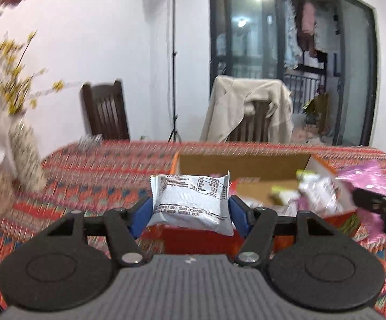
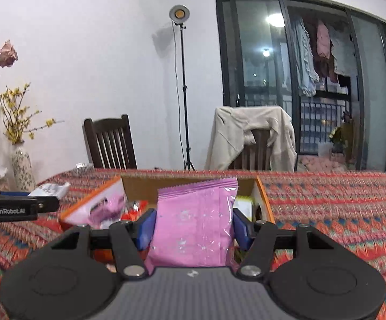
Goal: Organize snacks
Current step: 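Carry both packets over the box and open both tools to drop them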
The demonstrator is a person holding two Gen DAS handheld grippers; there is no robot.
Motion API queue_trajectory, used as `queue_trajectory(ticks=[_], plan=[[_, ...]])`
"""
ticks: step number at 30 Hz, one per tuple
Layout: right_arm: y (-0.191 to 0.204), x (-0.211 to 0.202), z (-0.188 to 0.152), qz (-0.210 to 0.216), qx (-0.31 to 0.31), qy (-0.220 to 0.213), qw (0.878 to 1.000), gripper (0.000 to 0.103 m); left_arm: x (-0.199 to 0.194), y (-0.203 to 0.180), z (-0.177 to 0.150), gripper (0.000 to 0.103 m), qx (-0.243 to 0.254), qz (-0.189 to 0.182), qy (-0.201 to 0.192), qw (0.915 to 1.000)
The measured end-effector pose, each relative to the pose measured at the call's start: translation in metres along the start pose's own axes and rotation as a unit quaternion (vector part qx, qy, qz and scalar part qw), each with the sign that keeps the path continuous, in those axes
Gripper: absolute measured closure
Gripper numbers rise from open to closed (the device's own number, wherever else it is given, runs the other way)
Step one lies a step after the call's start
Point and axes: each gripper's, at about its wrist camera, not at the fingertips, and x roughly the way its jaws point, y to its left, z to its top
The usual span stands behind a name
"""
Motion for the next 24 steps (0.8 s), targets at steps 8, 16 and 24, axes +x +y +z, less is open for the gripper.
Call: queue_trajectory(ticks=[8,16,24], plan=[[-0.007,0.065,0.031,-0.010,0.027,-0.013,1.000,0.044,0.050,-0.041,0.032,0.039,0.016,0.008,-0.014,0.9998],[-0.025,0.108,0.006,-0.015,0.042,0.031,0.999,0.044,0.098,-0.063,0.008,0.038,0.031,-0.009,-0.002,0.9995],[-0.023,0.109,0.000,-0.030,0.036,0.048,0.998,0.000,0.093,-0.036,0.000,0.000,-0.033,-0.011,-0.041,0.9986]])
